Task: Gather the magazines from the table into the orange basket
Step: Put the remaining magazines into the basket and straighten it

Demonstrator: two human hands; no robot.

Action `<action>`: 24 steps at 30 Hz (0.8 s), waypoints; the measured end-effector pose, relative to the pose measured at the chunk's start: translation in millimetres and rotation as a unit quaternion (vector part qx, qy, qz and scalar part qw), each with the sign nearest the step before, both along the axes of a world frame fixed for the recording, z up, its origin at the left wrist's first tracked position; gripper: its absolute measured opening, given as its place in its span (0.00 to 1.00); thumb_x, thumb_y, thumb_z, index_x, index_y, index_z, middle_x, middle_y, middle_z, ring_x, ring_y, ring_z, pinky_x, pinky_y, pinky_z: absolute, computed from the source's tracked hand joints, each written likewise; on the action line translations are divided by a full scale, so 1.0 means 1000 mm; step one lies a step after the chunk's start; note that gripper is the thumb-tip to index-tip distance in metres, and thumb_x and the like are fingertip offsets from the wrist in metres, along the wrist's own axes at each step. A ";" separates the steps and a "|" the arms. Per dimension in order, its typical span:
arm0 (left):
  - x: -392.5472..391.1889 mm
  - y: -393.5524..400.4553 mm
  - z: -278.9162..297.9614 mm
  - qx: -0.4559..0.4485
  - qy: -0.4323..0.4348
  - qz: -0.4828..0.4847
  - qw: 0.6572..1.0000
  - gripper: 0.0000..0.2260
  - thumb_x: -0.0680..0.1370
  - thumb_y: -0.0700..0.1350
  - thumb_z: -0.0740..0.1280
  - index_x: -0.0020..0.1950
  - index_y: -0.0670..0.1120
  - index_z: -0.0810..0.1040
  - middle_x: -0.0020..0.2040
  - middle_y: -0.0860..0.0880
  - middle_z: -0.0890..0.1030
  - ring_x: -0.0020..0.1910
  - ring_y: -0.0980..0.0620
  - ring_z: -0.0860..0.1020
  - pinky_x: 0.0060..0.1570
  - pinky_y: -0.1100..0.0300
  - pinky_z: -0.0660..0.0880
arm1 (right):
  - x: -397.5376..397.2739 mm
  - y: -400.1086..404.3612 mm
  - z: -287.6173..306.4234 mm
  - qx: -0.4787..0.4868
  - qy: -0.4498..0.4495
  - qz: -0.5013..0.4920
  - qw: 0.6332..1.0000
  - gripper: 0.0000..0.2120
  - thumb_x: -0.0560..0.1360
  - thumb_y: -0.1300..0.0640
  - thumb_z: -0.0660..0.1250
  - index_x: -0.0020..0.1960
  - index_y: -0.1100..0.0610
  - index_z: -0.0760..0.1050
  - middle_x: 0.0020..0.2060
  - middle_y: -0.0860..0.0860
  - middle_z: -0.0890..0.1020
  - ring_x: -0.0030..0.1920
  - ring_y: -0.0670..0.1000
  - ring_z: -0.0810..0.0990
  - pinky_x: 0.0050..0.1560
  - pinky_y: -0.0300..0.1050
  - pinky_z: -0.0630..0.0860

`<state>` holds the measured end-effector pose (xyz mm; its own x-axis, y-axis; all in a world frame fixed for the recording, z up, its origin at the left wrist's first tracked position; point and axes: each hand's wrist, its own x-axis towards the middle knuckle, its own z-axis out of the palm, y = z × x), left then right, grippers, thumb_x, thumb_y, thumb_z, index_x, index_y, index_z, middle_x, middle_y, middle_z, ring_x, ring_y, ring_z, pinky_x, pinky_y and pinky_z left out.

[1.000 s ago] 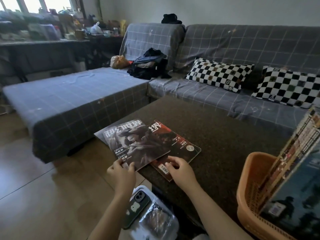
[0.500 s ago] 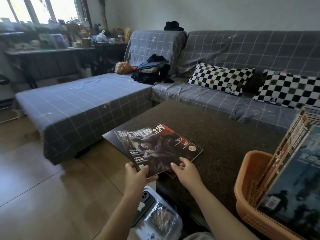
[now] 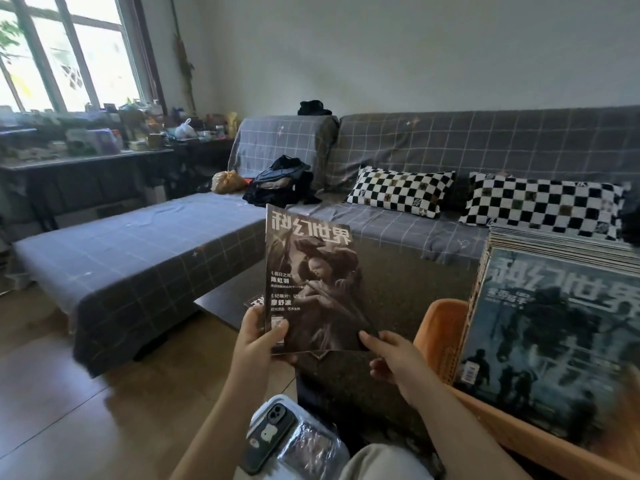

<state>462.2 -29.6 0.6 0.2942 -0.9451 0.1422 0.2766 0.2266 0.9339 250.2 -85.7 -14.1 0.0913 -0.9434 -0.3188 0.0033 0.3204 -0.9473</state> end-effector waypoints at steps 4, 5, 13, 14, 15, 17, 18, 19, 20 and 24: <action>-0.012 0.004 0.017 -0.026 0.039 -0.055 0.997 0.13 0.70 0.38 0.68 0.53 0.44 0.73 0.41 0.48 0.85 0.38 0.48 0.84 0.28 0.59 0.78 | -0.024 0.015 0.023 -0.047 -0.033 0.011 0.998 0.08 0.70 0.52 0.73 0.42 0.56 0.77 0.34 0.52 0.80 0.35 0.49 0.79 0.34 0.42 0.78; -0.017 0.005 0.021 -0.029 0.046 -0.070 0.996 0.14 0.70 0.39 0.68 0.54 0.44 0.73 0.41 0.48 0.85 0.38 0.47 0.84 0.29 0.58 0.79 | -0.032 0.019 0.030 -0.057 -0.024 0.008 0.998 0.08 0.70 0.51 0.72 0.41 0.55 0.77 0.34 0.51 0.80 0.34 0.49 0.79 0.33 0.40 0.77; -0.068 -0.003 0.022 -0.016 0.026 -0.168 0.985 0.16 0.69 0.38 0.73 0.54 0.48 0.76 0.46 0.45 0.83 0.41 0.46 0.82 0.28 0.55 0.79 | -0.098 0.031 0.051 -0.159 -0.121 -0.028 0.980 0.09 0.75 0.62 0.66 0.53 0.53 0.78 0.49 0.54 0.84 0.47 0.54 0.84 0.38 0.45 0.80; -0.076 -0.005 0.021 -0.018 0.014 -0.183 0.983 0.15 0.70 0.39 0.73 0.55 0.49 0.77 0.47 0.45 0.83 0.41 0.46 0.82 0.27 0.56 0.79 | -0.107 0.032 0.053 -0.166 -0.139 -0.045 0.975 0.11 0.75 0.63 0.65 0.56 0.52 0.77 0.49 0.52 0.84 0.48 0.54 0.84 0.38 0.46 0.80; -0.084 -0.007 0.019 -0.023 -0.002 -0.199 0.980 0.14 0.71 0.40 0.73 0.55 0.51 0.78 0.48 0.46 0.84 0.43 0.46 0.83 0.29 0.56 0.80 | -0.115 0.034 0.055 -0.175 -0.152 -0.064 0.971 0.13 0.75 0.64 0.65 0.57 0.51 0.77 0.49 0.51 0.85 0.47 0.53 0.84 0.37 0.46 0.81; -0.102 -0.012 0.019 -0.033 -0.043 -0.226 0.973 0.13 0.72 0.42 0.72 0.55 0.52 0.79 0.51 0.45 0.84 0.49 0.46 0.83 0.42 0.53 0.81 | -0.134 0.039 0.057 -0.197 -0.165 -0.101 0.961 0.15 0.75 0.65 0.64 0.56 0.50 0.76 0.47 0.49 0.85 0.46 0.51 0.84 0.35 0.43 0.80; -0.111 -0.015 0.019 -0.038 -0.067 -0.230 0.970 0.14 0.72 0.44 0.71 0.56 0.52 0.78 0.53 0.44 0.84 0.52 0.46 0.82 0.48 0.53 0.80 | -0.143 0.041 0.056 -0.206 -0.164 -0.115 0.958 0.15 0.75 0.66 0.64 0.57 0.50 0.75 0.47 0.49 0.85 0.46 0.51 0.84 0.35 0.42 0.80; -0.120 -0.018 0.018 -0.041 -0.090 -0.230 0.968 0.15 0.72 0.45 0.71 0.58 0.52 0.77 0.55 0.44 0.83 0.53 0.47 0.81 0.51 0.54 0.78 | -0.153 0.044 0.055 -0.209 -0.163 -0.126 0.956 0.15 0.75 0.66 0.64 0.57 0.50 0.75 0.47 0.49 0.85 0.46 0.51 0.84 0.35 0.41 0.80; -0.129 -0.022 0.017 -0.041 -0.109 -0.231 0.966 0.17 0.72 0.45 0.70 0.60 0.51 0.76 0.55 0.44 0.83 0.54 0.48 0.81 0.52 0.56 0.78 | -0.162 0.046 0.053 -0.209 -0.165 -0.133 0.955 0.15 0.75 0.66 0.64 0.58 0.50 0.74 0.47 0.50 0.85 0.47 0.51 0.84 0.36 0.42 0.80; -0.164 -0.038 0.010 -0.018 -0.136 -0.268 0.954 0.15 0.76 0.40 0.69 0.62 0.50 0.74 0.53 0.45 0.84 0.52 0.50 0.83 0.45 0.62 0.78 | -0.196 0.054 0.048 -0.207 -0.181 -0.168 0.947 0.16 0.75 0.67 0.63 0.58 0.51 0.74 0.48 0.52 0.85 0.48 0.54 0.84 0.38 0.46 0.81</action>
